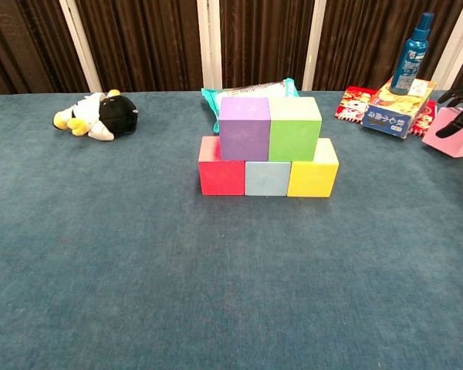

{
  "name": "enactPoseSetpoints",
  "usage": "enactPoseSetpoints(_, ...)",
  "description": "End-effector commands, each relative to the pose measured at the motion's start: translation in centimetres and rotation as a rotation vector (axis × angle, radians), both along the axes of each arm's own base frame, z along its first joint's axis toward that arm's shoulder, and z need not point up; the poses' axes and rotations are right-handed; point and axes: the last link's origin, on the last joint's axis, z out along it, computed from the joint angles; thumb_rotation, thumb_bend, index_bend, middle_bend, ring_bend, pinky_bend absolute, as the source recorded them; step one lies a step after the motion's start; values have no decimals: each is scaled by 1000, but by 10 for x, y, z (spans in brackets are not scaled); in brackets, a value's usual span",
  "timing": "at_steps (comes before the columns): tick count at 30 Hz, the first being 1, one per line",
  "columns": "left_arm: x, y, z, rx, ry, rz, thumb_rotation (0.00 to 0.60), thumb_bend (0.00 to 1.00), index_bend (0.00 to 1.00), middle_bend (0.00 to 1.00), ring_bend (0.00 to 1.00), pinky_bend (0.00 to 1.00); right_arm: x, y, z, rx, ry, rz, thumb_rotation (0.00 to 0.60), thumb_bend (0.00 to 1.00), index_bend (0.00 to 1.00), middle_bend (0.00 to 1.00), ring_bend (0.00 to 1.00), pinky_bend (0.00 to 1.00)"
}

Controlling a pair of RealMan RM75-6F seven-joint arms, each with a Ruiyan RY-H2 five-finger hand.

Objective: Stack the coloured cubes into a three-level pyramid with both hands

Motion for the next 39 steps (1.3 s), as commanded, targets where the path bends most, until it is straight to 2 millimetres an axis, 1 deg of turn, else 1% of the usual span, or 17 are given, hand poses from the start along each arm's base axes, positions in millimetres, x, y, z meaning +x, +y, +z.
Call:
enactPoseSetpoints(1,0,0,0,0,-1,1,600,89,0,0,0,0,2,-2,2,-14,-14,-2,600,312,0,0,0,0)
enactPoseSetpoints(5,0,0,-1,-3,-2,-1,600,88,0,0,0,0,3,-3,8,-35,-14,3,600,312,0,0,0,0)
enactPoseSetpoints(12,0,0,-1,-4,-1,0,600,89,0,0,0,0,-1,-2,9,-56,-4,0,600,312,0,0,0,0)
enactPoseSetpoints(21,-2,1,-2,-9,6,7,600,89,0,0,0,0,-3,-4,6,-24,-2,-10,600,312,0,0,0,0)
enactPoseSetpoints(27,-3,1,-2,-6,9,10,600,89,0,0,0,0,-7,-8,7,-24,22,-17,600,312,0,0,0,0)
enactPoseSetpoints(32,-3,1,-1,-6,9,10,600,89,0,0,0,0,-14,-9,10,-26,44,-30,600,312,0,4,4,0)
enactPoseSetpoints(34,-3,1,-2,-9,9,11,600,89,0,0,0,0,-18,-8,10,-17,51,-38,600,311,0,30,32,0)
enactPoseSetpoints(36,-2,1,-2,-11,8,10,600,89,0,0,0,0,-20,-7,10,-8,62,-42,600,311,0,118,128,0)
enactPoseSetpoints(38,-2,1,-2,-12,7,8,600,89,0,0,0,0,-23,-5,10,-1,67,-49,600,312,0,246,270,0)
enactPoseSetpoints(39,-2,1,-2,-13,6,8,600,89,0,0,0,0,-24,-5,10,1,66,-51,600,312,0,281,308,0)
